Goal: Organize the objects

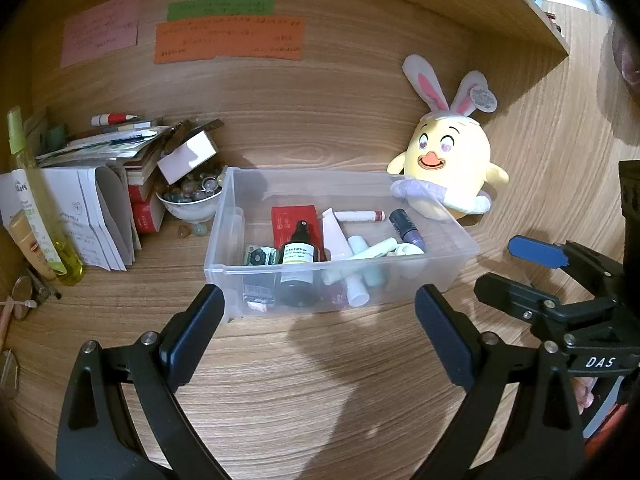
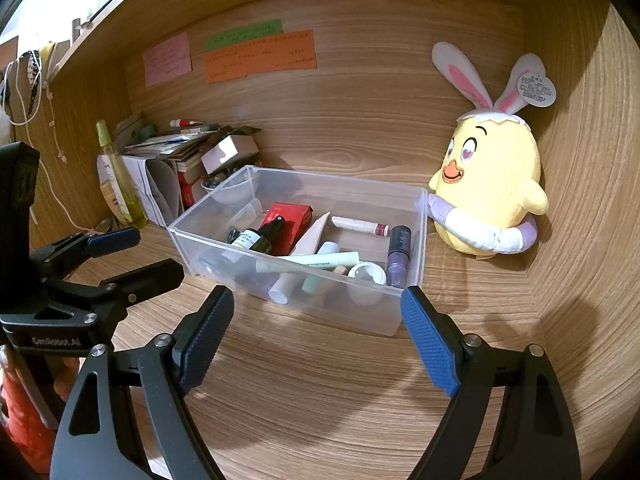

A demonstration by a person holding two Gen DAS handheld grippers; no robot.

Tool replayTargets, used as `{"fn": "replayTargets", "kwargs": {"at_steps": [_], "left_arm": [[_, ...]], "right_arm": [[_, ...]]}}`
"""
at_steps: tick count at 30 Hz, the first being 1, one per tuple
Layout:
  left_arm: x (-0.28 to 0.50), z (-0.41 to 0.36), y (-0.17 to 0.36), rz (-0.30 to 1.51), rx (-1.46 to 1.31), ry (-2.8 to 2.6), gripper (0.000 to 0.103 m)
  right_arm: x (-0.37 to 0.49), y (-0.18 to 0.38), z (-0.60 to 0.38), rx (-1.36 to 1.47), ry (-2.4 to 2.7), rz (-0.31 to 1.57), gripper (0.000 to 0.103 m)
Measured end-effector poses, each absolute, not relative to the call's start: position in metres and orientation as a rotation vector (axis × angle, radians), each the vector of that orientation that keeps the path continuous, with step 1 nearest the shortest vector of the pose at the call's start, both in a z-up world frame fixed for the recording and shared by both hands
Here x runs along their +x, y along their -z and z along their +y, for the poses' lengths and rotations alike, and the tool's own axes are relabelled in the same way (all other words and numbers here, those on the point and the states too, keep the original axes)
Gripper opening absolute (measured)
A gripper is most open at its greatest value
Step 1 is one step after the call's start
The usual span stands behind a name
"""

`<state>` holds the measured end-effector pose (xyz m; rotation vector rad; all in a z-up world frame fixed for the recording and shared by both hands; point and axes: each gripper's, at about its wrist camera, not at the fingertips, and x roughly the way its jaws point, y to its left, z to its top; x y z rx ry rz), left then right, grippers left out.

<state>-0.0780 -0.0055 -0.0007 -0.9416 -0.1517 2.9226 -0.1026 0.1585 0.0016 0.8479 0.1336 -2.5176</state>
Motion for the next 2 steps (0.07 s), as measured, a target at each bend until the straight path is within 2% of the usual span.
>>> {"fn": "replayTargets", "kwargs": {"at_steps": [2], "left_arm": [[-0.0773,-0.0056,0.0004,-0.154,-0.940,-2.921,0.097]], "right_arm": [[-0.1029,-0.0013,0.1580,0.850,2.518,0.133,0.084]]}}
